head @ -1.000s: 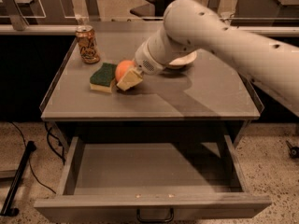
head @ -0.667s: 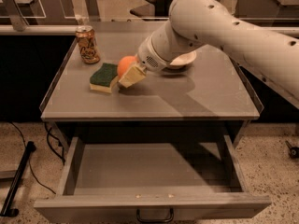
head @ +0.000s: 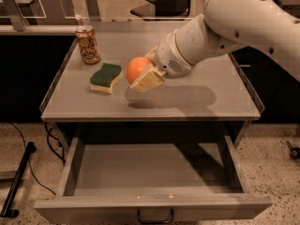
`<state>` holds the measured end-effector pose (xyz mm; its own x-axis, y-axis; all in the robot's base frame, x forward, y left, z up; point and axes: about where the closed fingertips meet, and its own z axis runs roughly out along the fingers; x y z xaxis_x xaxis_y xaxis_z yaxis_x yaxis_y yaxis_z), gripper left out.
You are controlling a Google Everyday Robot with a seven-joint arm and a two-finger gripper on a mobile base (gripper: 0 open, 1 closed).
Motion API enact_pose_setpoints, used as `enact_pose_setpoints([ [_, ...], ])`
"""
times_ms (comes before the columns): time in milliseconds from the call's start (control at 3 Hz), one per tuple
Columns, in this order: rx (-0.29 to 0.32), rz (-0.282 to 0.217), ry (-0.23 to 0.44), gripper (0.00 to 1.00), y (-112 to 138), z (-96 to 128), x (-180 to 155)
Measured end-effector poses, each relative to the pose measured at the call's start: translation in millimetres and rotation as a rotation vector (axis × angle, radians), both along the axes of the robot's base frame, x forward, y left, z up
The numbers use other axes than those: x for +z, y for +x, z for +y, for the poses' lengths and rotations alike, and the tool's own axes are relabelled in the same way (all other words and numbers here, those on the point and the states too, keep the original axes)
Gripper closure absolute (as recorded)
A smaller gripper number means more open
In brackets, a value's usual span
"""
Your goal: Place orange into top drawer
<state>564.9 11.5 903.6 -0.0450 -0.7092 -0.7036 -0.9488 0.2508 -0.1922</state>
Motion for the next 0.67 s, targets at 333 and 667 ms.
enact_pose_setpoints([
  [333,0.000,0.000,0.000,1.00,0,0,0],
  [667,0.022,0.009,0.011,1.00,-24,2,13],
])
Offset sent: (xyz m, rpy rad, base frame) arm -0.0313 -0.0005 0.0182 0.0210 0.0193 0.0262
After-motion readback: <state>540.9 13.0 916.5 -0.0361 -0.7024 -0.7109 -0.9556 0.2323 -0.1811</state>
